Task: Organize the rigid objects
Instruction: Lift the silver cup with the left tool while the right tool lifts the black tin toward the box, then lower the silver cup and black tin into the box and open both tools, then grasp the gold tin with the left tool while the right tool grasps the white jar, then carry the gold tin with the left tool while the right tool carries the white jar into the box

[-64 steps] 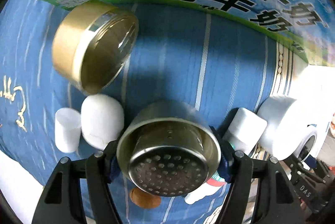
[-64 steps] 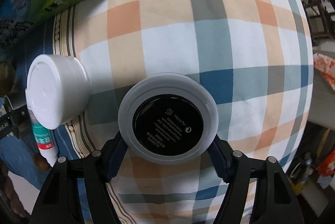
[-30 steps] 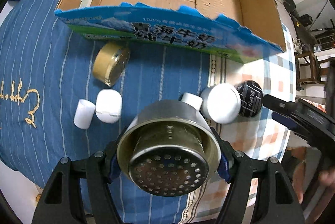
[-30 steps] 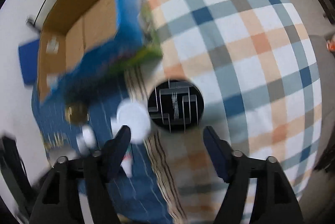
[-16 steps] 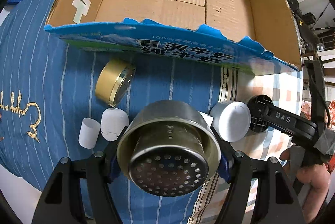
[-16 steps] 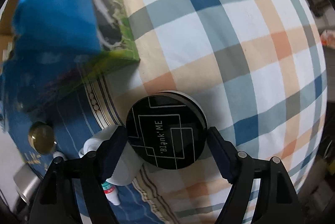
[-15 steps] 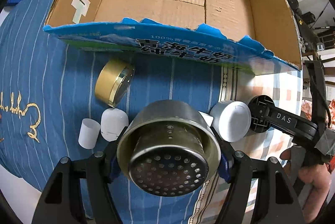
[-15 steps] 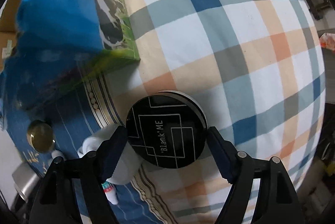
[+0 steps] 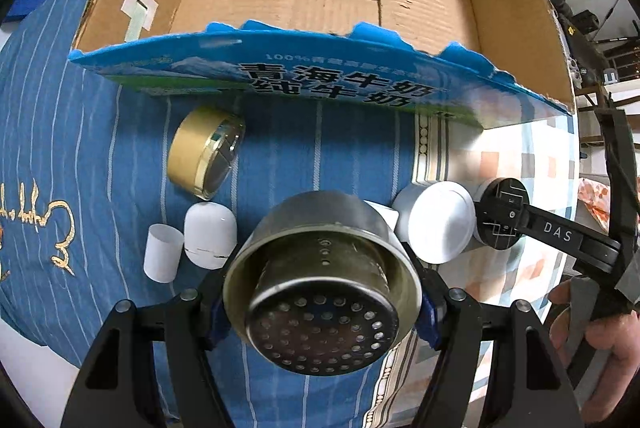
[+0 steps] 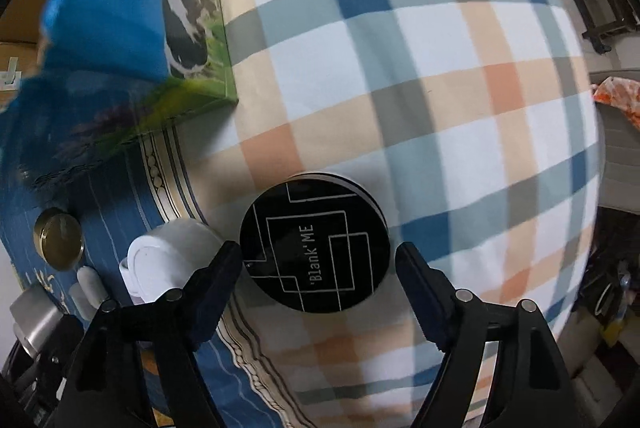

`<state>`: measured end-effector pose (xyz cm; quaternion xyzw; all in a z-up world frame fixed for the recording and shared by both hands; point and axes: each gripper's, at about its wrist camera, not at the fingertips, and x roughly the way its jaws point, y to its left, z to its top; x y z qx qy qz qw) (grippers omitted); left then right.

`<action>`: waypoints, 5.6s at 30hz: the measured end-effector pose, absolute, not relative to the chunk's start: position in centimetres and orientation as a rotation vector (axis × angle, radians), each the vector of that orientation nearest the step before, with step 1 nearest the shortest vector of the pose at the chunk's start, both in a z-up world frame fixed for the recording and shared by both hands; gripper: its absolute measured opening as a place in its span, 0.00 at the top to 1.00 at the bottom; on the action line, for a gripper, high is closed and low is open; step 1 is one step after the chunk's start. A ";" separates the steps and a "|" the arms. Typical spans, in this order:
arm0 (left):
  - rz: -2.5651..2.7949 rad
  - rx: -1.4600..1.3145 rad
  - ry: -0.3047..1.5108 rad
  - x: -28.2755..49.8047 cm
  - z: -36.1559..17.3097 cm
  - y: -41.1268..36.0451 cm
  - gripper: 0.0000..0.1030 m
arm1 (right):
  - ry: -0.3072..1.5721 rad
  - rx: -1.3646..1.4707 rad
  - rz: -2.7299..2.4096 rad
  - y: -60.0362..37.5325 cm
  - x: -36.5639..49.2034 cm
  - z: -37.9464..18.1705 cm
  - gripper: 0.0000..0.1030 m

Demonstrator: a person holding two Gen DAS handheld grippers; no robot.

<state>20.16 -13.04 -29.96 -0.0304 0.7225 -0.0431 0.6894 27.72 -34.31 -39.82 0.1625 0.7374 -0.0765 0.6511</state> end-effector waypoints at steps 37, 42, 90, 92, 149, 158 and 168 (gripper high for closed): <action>-0.205 -0.062 1.362 21.8 -16.7 -13.5 0.33 | 1.424 0.298 0.095 -31.9 26.4 -19.4 0.25; -0.206 -0.072 1.329 25.9 -15.4 -12.4 0.33 | 1.387 0.302 0.108 -28.7 30.4 -20.5 0.25; -0.233 -0.125 1.669 47.0 -30.6 -12.2 0.14 | 1.603 0.043 0.073 -24.5 54.0 -37.1 0.00; -0.213 -0.104 1.637 46.1 -29.7 -11.7 0.14 | 1.592 0.035 0.061 -24.3 52.9 -36.4 0.00; -0.056 0.018 1.606 26.5 -35.2 -6.2 0.67 | 1.623 0.376 0.006 -25.9 27.4 -42.4 0.15; 0.000 -0.119 1.661 24.2 -35.6 -4.4 0.74 | 1.681 0.331 -0.003 -26.3 27.2 -42.9 0.25; -0.017 -0.156 1.644 23.8 -35.6 -3.9 0.77 | 1.714 0.245 -0.046 -25.3 25.3 -43.1 0.31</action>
